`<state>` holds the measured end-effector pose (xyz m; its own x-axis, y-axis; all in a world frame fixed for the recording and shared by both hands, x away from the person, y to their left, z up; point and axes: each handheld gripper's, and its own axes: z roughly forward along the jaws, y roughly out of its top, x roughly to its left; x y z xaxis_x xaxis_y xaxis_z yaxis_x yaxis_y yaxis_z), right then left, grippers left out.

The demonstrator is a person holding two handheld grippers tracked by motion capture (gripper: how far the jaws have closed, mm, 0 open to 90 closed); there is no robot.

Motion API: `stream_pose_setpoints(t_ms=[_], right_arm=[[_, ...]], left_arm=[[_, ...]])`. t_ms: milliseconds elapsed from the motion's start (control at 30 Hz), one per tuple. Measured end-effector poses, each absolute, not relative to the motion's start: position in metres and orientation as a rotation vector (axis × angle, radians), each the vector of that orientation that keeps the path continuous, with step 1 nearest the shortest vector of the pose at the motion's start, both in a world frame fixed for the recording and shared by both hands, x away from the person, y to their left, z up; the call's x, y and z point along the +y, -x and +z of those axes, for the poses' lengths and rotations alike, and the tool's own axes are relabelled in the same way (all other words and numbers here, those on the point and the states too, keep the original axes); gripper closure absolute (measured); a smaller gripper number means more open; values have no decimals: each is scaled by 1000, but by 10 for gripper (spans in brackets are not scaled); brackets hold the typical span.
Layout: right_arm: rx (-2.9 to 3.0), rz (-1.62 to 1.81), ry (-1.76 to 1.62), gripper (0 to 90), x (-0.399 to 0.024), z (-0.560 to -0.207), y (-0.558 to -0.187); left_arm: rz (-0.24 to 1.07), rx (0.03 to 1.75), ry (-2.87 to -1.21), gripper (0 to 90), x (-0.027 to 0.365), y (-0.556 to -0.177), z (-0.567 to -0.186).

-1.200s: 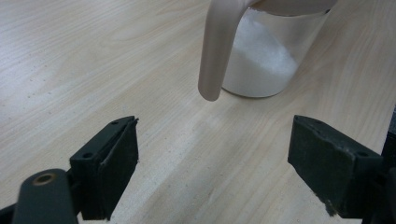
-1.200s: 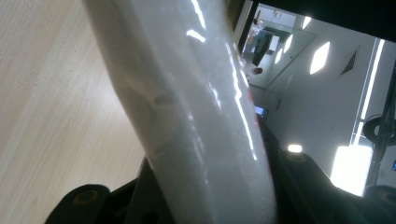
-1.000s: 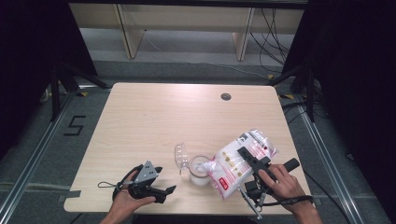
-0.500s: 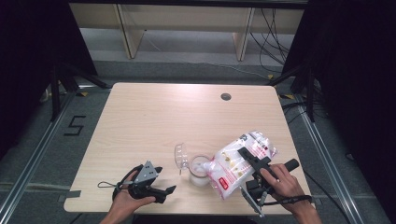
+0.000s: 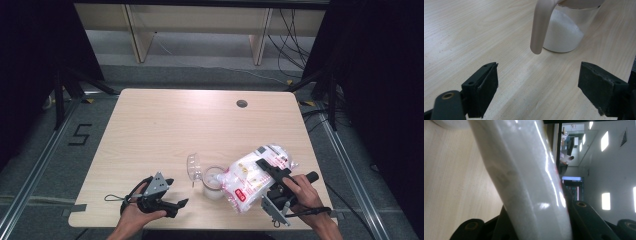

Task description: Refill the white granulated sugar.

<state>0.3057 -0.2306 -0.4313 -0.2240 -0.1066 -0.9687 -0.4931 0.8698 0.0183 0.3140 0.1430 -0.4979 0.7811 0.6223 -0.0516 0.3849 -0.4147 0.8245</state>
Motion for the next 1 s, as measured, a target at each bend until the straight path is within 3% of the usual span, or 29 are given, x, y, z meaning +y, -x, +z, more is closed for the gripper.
stream_pose_setpoints(t_ms=[1000], right_arm=[[1938, 918, 45, 757, -260, -442, -322]], left_arm=[[330, 752, -2060, 167, 144, -314, -497]])
